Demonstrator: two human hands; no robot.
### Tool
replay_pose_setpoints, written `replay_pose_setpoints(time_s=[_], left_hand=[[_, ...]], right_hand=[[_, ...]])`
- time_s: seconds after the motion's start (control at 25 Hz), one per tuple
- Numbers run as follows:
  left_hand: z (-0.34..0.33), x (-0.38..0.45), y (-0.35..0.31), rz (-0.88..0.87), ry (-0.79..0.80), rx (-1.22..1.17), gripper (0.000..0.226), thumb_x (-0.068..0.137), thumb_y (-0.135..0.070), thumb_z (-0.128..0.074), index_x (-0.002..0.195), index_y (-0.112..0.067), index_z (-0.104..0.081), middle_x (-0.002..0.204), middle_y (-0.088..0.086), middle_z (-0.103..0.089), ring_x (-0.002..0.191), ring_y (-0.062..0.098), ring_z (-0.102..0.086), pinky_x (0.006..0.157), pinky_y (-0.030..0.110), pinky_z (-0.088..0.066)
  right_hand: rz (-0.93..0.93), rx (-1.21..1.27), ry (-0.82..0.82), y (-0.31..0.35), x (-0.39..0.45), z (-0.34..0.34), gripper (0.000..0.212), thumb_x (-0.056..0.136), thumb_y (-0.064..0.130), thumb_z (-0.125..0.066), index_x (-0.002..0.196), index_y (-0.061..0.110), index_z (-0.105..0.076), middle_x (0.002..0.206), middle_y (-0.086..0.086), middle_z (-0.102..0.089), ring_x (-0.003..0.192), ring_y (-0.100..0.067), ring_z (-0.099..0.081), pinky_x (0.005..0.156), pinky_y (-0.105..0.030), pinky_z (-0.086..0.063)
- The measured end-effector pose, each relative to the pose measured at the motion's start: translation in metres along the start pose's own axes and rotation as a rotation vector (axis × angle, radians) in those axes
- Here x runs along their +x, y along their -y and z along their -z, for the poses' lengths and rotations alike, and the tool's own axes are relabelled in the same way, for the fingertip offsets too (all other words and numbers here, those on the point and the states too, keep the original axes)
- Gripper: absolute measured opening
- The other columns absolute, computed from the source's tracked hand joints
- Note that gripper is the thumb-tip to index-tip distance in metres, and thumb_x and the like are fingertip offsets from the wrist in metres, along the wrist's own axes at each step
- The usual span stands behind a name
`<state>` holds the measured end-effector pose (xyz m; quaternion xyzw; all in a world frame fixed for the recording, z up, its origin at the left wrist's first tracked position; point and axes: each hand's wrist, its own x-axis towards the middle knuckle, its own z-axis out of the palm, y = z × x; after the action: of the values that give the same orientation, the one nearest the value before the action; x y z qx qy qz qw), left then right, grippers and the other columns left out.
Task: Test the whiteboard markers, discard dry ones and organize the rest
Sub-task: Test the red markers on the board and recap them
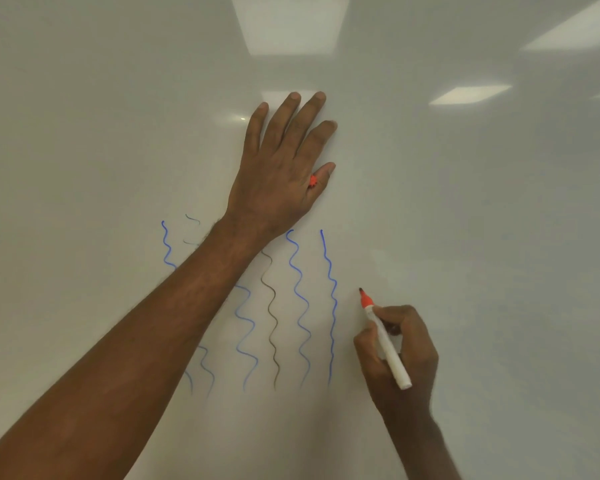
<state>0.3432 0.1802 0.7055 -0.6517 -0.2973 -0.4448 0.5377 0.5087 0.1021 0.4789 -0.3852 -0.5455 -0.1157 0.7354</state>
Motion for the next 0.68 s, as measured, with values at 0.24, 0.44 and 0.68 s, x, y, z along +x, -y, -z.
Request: replay_pose_setpoints(time_s=[0.24,0.44,0.68], left_hand=[[-0.001,0.000,0.000,0.002,-0.004,0.003,0.046,0.107,-0.042,-0.039,0.144,-0.017,-0.052,0.163,0.006,-0.035,0.151,0.031,-0.031,0.122,0.056,-0.022],[0.000,0.000,-0.001,0.000,-0.014,0.007,0.046,0.107,-0.041,-0.040,0.144,-0.017,-0.053,0.162,0.007,-0.036,0.151,0.031,-0.032,0.121,0.056,-0.023],[0.002,0.001,-0.001,0.009,-0.002,-0.025,0.046,0.106,-0.042,-0.041,0.143,-0.018,-0.053,0.162,0.005,-0.037,0.150,0.030,-0.033,0.122,0.054,-0.022]], right_hand=[[-0.055,-0.052,0.044,-0.012,-0.040,0.010,0.014,0.079,0.025,-0.059,0.092,0.020,-0.063,0.081,0.011,-0.060,0.073,-0.011,-0.058,0.064,-0.035,-0.051],[-0.113,-0.090,0.096,-0.013,-0.064,0.015,0.014,0.076,0.025,-0.059,0.089,0.020,-0.063,0.078,0.016,-0.057,0.072,-0.004,-0.055,0.061,-0.028,-0.049],[-0.205,-0.042,0.145,-0.002,-0.064,0.022,0.018,0.077,0.018,-0.064,0.090,0.029,-0.059,0.073,0.012,-0.057,0.069,-0.012,-0.056,0.059,-0.032,-0.049]])
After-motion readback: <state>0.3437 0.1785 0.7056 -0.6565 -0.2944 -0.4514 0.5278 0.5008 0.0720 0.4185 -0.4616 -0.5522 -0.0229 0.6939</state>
